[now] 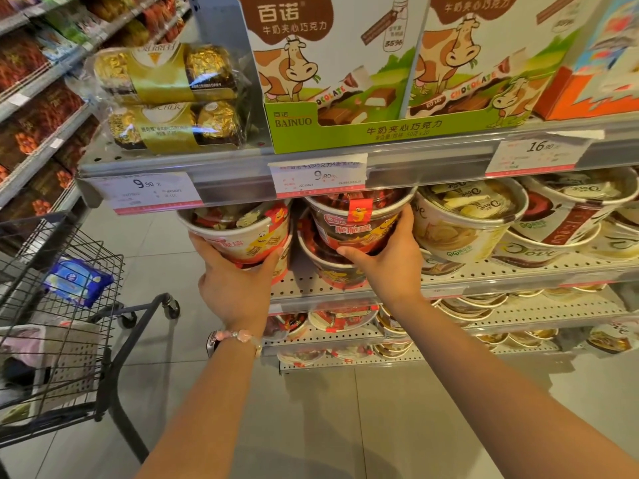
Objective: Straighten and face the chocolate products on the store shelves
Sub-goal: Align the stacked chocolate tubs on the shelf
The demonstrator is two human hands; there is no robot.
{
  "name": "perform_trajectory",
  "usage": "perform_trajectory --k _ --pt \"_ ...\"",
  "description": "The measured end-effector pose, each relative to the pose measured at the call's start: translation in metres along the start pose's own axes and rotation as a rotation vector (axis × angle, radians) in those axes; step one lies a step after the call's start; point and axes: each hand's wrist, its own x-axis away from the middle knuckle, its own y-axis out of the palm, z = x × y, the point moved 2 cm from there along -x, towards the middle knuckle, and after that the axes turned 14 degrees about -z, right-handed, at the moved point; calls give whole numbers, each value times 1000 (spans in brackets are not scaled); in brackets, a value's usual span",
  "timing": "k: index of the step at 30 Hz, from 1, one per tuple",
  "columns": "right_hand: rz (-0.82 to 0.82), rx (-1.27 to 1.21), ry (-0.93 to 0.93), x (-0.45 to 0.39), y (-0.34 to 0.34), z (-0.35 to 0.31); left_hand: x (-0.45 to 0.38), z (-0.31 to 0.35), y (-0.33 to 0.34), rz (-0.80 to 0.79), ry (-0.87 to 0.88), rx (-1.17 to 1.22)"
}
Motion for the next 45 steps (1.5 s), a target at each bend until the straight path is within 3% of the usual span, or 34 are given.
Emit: perform_trajectory --k 13,19,23,26,32,36,45 --pt "-68 -92 -11 4 -6 -8 2 13 2 -108 -20 161" --pt "-81 -143 -70 27 -18 -22 27 29 -4 -111 -116 249" --pt "-12 -151 -120 47 -42 -28 66 53 -13 -66 12 218" --pt "50 -74 -188 58 -70 -31 88 79 -3 -195 108 304" --pt "201 57 -186 68 -139 -11 121 151 33 -432 503 215" --pt "313 146 -168 59 -194 15 122 193 59 -465 664 71" --pt "113 273 16 1 -253 69 95 214 107 -680 534 -295"
